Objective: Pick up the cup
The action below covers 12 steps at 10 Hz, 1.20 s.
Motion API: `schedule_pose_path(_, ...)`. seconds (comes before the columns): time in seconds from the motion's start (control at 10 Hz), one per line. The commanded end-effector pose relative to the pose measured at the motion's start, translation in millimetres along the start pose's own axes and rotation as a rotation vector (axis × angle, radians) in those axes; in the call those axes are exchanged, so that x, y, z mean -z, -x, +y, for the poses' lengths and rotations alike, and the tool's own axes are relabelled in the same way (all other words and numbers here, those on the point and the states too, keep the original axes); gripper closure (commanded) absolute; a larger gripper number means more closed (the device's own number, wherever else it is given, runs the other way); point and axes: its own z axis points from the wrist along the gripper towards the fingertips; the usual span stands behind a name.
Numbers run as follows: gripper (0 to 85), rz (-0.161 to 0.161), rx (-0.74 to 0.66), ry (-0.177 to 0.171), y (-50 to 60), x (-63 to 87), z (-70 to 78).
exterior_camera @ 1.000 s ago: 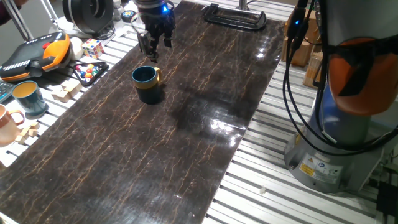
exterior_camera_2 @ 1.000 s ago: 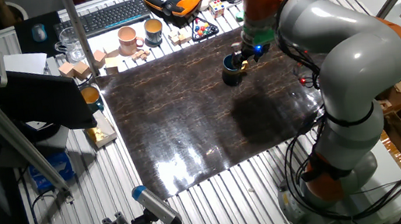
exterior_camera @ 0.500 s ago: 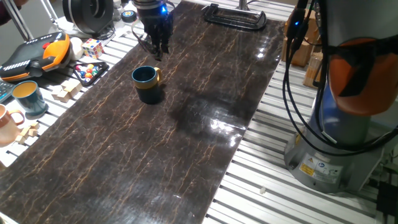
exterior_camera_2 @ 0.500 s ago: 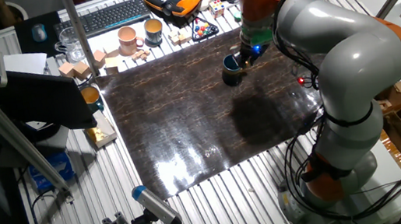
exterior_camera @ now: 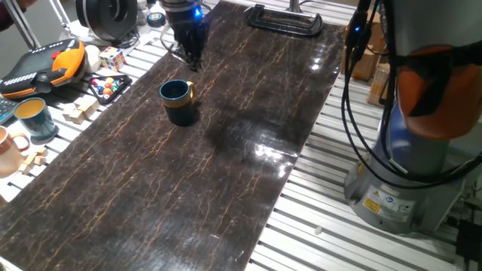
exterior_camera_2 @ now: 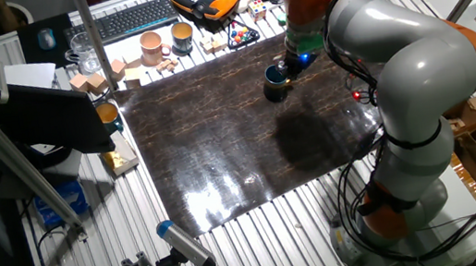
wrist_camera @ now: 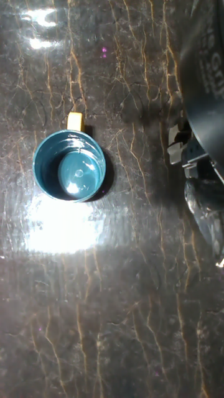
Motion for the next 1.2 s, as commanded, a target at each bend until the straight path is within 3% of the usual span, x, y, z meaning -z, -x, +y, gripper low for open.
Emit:
schedule_pose_path(0.0,84.3,0.004,-0.013,0.01,3.4,-5.2,-4.1)
schedule_pose_path(0.6,84.3,0.028,-0.306,0.003,13.1,-20.3,-16.7)
schedule_pose_path(0.9,84.3,0.04,-0.387,0.039,12.9,-24.8,-33.5)
schedule_pose_path(1.1,84.3,0.025,-0.453,0.027,14.7,-28.4,-35.3)
